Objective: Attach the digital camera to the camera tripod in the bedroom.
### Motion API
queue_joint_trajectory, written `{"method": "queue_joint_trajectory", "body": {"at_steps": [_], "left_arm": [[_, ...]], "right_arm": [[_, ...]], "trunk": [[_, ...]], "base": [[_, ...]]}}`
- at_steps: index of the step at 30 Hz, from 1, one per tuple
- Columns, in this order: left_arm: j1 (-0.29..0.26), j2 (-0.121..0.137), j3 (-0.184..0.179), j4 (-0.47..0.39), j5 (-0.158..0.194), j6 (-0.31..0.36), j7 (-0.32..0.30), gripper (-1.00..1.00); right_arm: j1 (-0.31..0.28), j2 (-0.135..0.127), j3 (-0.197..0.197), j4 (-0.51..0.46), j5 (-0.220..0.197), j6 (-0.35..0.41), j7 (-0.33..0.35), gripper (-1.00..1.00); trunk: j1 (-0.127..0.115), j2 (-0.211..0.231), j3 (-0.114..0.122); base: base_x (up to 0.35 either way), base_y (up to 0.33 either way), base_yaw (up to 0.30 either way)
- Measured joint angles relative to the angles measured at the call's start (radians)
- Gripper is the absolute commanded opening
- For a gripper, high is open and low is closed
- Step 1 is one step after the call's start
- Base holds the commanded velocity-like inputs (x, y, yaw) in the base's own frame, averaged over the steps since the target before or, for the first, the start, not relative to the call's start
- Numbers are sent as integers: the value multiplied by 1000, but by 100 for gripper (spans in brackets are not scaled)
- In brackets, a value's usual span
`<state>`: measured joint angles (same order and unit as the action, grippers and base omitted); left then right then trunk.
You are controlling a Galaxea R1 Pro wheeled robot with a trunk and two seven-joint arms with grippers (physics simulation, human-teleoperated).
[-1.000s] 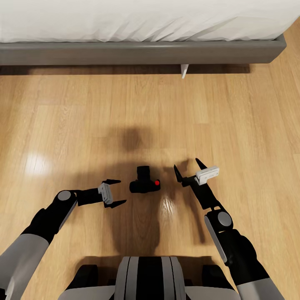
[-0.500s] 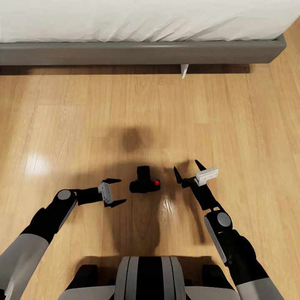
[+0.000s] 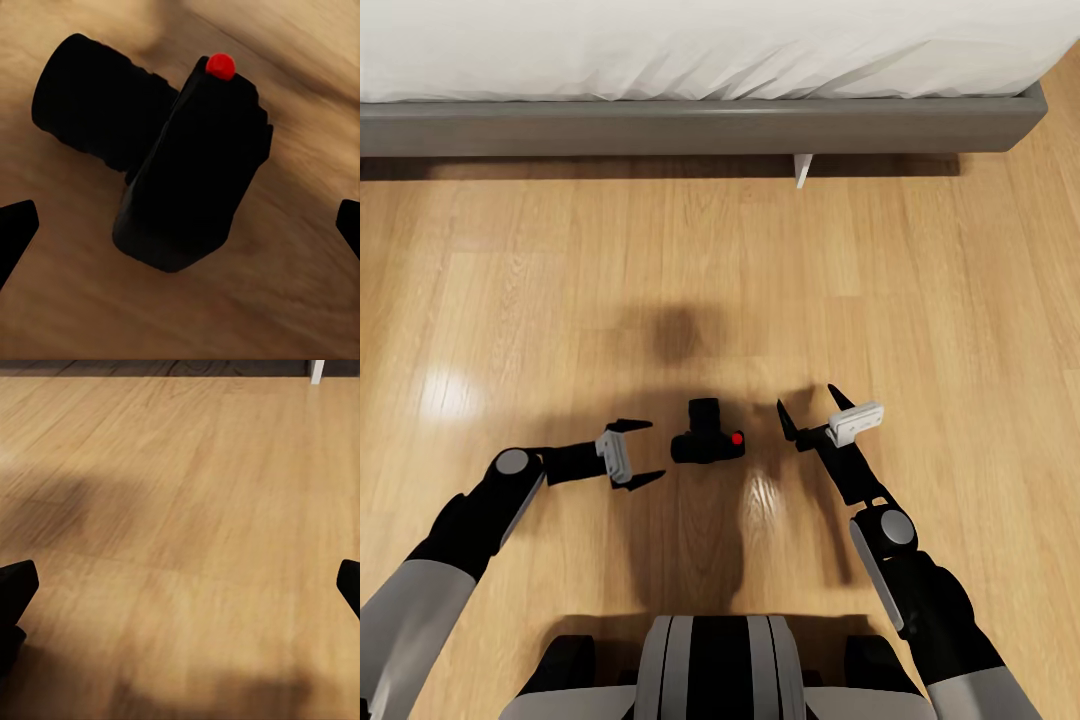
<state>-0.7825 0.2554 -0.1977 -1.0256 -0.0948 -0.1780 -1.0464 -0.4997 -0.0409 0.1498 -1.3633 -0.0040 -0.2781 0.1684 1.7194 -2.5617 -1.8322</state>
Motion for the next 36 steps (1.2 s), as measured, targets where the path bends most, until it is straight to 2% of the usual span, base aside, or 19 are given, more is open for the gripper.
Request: {"method": "queue_joint_trajectory", "body": {"at_steps": [5, 10, 11, 14, 17, 22, 30, 36], "left_arm": [[-4, 3, 1, -7, 1, 3, 37, 100], [-7, 23, 0, -7, 2, 10, 160, 100], [-7, 23, 0, -7, 2, 10, 161, 100], [-8, 33, 0, -4, 2, 11, 233, 100], [-9, 37, -1, -6, 2, 11, 275, 100], [-9, 39, 0, -10, 2, 11, 307, 100], [-22, 39, 0, -38, 2, 13, 321, 100], [-49, 39, 1, -61, 2, 47, 346, 100]], "right_arm": [[0, 0, 0, 0, 0, 0, 0, 100], [0, 0, 0, 0, 0, 0, 0, 100], [0, 0, 0, 0, 0, 0, 0, 100], [0, 0, 0, 0, 0, 0, 0, 100], [0, 0, 0, 1, 0, 0, 0, 100], [0, 0, 0, 1, 0, 0, 0, 100], [0, 0, 0, 1, 0, 0, 0, 100], [0, 0, 0, 1, 0, 0, 0, 100]], "trunk": [[0, 0, 0], [0, 0, 0], [0, 0, 0], [0, 0, 0], [0, 0, 0], [0, 0, 0], [0, 0, 0], [0, 0, 0]], "base": [[0, 0, 0], [0, 0, 0], [0, 0, 0], [0, 0, 0], [0, 0, 0], [0, 0, 0], [0, 0, 0], [0, 0, 0]]}}
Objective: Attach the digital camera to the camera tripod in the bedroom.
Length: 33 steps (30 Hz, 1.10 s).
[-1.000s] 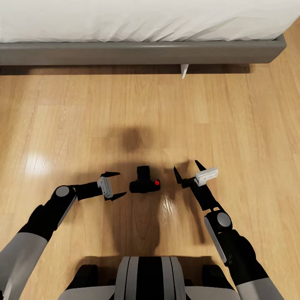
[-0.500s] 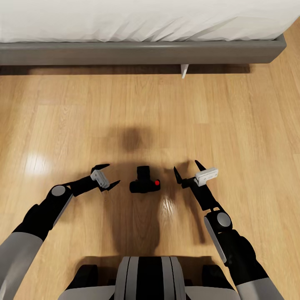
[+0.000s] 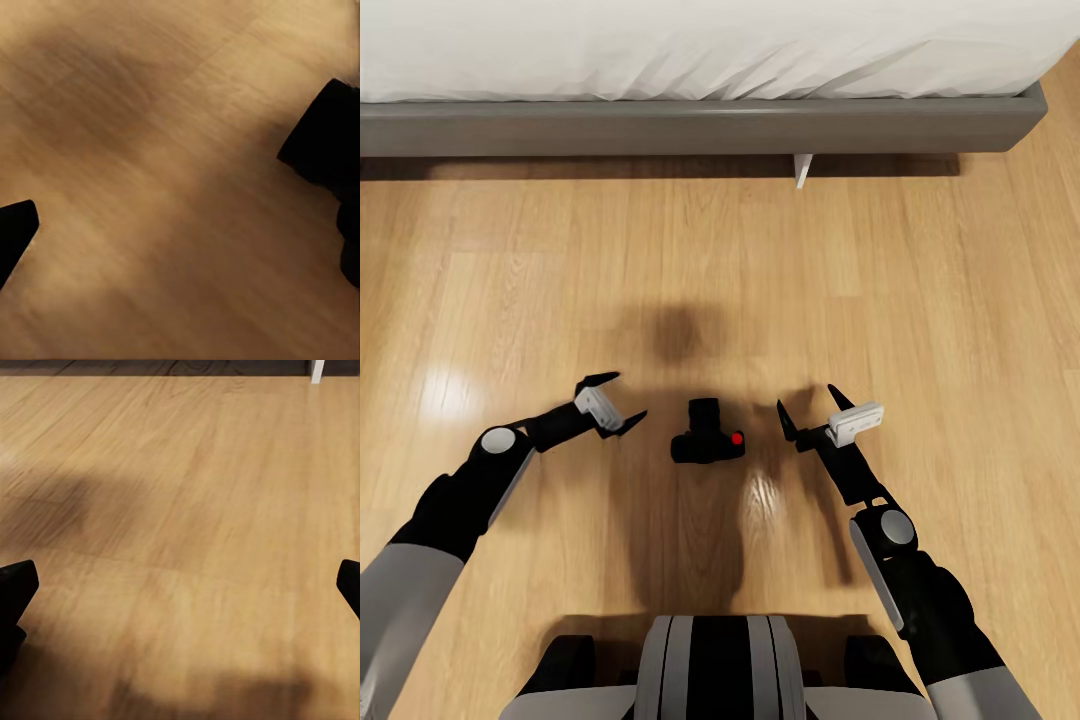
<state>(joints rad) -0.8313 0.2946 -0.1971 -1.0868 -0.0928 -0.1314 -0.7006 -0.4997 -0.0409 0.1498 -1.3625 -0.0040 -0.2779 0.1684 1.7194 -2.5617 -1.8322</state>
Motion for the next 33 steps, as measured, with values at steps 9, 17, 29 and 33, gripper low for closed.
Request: {"method": "queue_joint_trajectory", "body": {"at_steps": [9, 17, 29, 33], "left_arm": [[-30, 2, -4, -13, 0, 52, 54, 100], [-35, 9, -64, -74, 0, 63, 54, 100], [-36, 35, -205, -102, 0, 73, 38, 100], [-36, 36, -220, -95, -1, 85, 37, 100]], "right_arm": [[0, 0, 0, 0, 0, 0, 0, 100], [0, 0, 0, 1, 0, 0, 0, 100], [0, 0, 0, 11, 0, 0, 0, 100], [0, 0, 0, 12, 0, 0, 0, 100]], "trunk": [[0, 0, 0], [0, 0, 0], [0, 0, 0], [0, 0, 0]], "base": [[0, 0, 0], [0, 0, 0], [0, 0, 0], [0, 0, 0]]}}
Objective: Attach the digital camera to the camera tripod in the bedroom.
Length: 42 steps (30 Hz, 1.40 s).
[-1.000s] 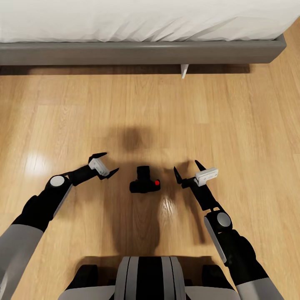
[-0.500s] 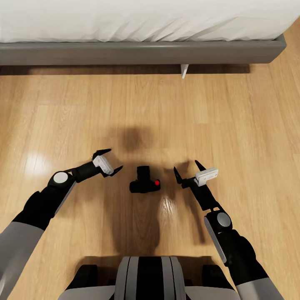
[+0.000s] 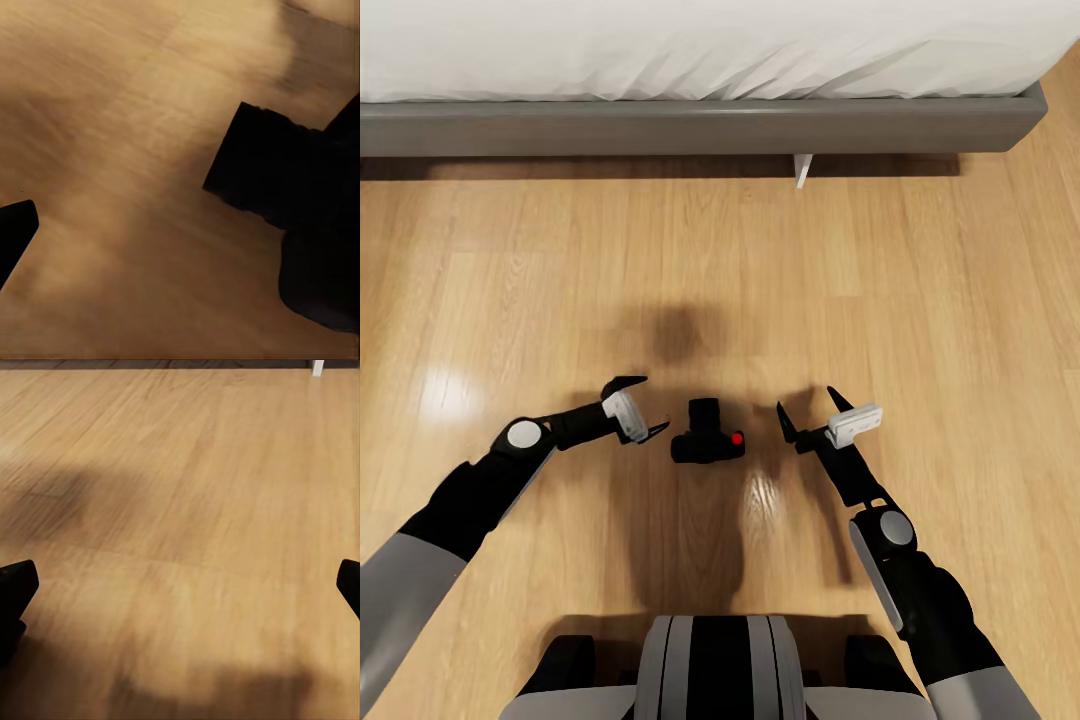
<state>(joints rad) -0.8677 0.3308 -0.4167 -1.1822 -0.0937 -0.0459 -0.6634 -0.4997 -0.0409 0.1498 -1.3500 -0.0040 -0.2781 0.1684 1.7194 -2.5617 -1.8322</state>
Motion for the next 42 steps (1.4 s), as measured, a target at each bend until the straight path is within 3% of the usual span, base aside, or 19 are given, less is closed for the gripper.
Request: {"method": "queue_joint_trajectory", "body": {"at_steps": [7, 17, 30, 42], "left_arm": [[0, 0, -21, 18, -2, 28, -1, 100], [0, 2, -97, 46, -3, 40, -1, 100], [0, 2, -123, 124, -3, 41, -3, 100], [0, 2, -147, 146, -3, 40, -3, 100]], "right_arm": [[0, 0, 0, 1, 0, 0, 0, 100], [0, 0, 0, 1, 0, 0, 0, 100], [0, 0, -1, 12, 0, 0, 0, 100], [0, 0, -2, 22, 0, 0, 0, 100]], "trunk": [[0, 0, 0], [0, 0, 0], [0, 0, 0], [0, 0, 0]], "base": [[0, 0, 0], [0, 0, 0], [0, 0, 0], [0, 0, 0]]}}
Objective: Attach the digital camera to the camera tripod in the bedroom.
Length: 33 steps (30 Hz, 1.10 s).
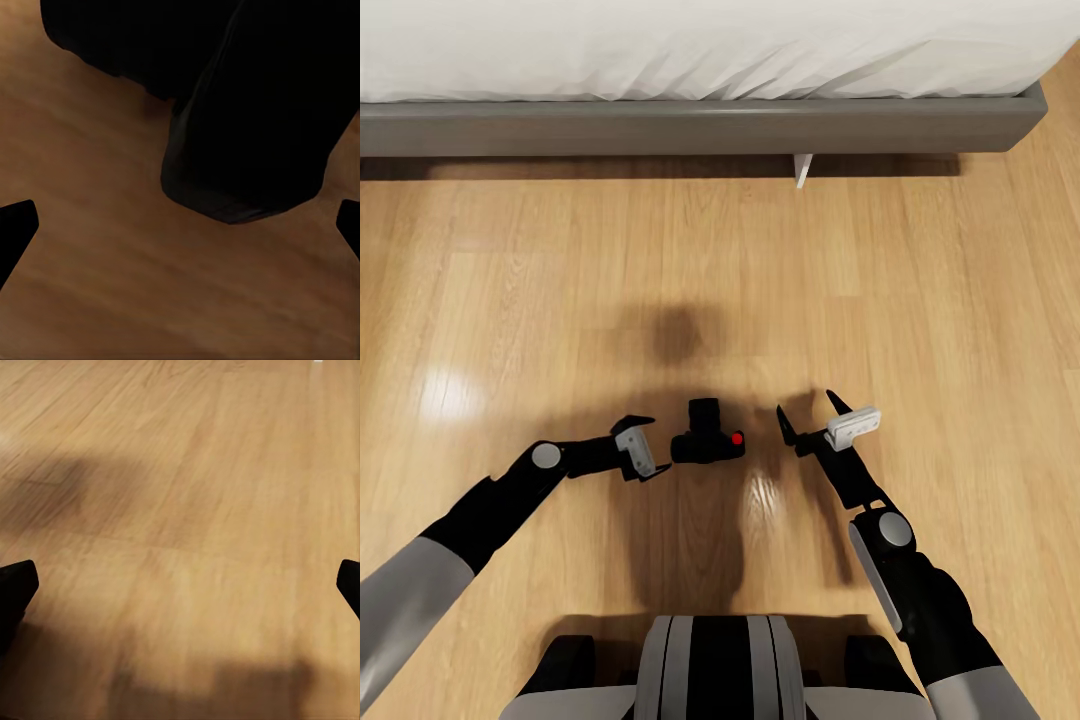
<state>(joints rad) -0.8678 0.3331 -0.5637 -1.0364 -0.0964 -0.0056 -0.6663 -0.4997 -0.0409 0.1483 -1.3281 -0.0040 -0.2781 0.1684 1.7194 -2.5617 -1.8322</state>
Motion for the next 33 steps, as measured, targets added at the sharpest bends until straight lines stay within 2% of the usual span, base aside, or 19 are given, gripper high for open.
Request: {"method": "queue_joint_trajectory", "body": {"at_steps": [33], "left_arm": [[0, -7, -7, 15, 2, -5, 5, 100]], "right_arm": [[0, 0, 0, 1, 0, 0, 0, 100]], "trunk": [[0, 0, 0]], "base": [[0, 0, 0]]}}
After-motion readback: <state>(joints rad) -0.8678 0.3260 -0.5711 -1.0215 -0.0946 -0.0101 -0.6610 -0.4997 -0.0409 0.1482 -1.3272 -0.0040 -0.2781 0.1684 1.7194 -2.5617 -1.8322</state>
